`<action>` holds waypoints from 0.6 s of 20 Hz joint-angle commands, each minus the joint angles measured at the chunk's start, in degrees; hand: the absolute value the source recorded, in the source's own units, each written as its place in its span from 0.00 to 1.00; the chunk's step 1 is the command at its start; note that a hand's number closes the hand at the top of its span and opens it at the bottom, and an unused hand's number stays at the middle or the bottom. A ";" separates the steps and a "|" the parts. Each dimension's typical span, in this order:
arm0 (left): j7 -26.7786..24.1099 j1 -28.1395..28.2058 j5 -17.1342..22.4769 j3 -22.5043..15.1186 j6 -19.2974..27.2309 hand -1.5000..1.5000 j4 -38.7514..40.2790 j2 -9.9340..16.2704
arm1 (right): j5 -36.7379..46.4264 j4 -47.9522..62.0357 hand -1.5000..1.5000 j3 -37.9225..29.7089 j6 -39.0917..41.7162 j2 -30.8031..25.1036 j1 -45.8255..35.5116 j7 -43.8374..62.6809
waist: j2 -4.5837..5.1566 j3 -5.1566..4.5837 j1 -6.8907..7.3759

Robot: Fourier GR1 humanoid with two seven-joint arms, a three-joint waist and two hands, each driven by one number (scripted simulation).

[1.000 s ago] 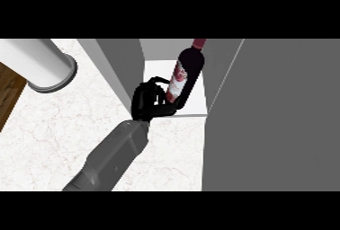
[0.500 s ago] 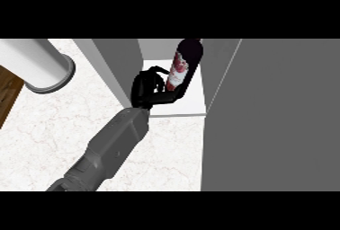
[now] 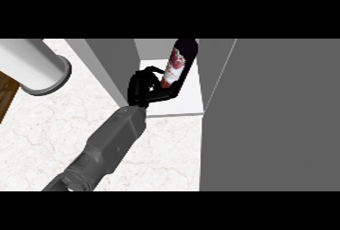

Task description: Pick up the wine, place it into the cabinet and close the cabinet

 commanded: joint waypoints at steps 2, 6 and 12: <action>-4.08 0.40 0.55 0.90 -1.83 1.00 3.53 -0.01 | -1.24 0.04 0.00 -0.95 -0.85 -0.55 -3.17 1.81 | 0.32 -0.05 -0.46; -6.83 -1.21 1.17 3.77 -1.64 1.00 5.34 -0.01 | 3.01 0.15 0.00 2.22 -1.31 1.39 -0.78 -0.27 | 0.09 -0.03 0.27; -10.49 -1.29 -0.08 3.94 -2.07 0.00 4.27 1.46 | 1.70 2.00 0.00 -0.22 -1.83 0.18 -4.03 0.59 | -0.28 0.00 1.56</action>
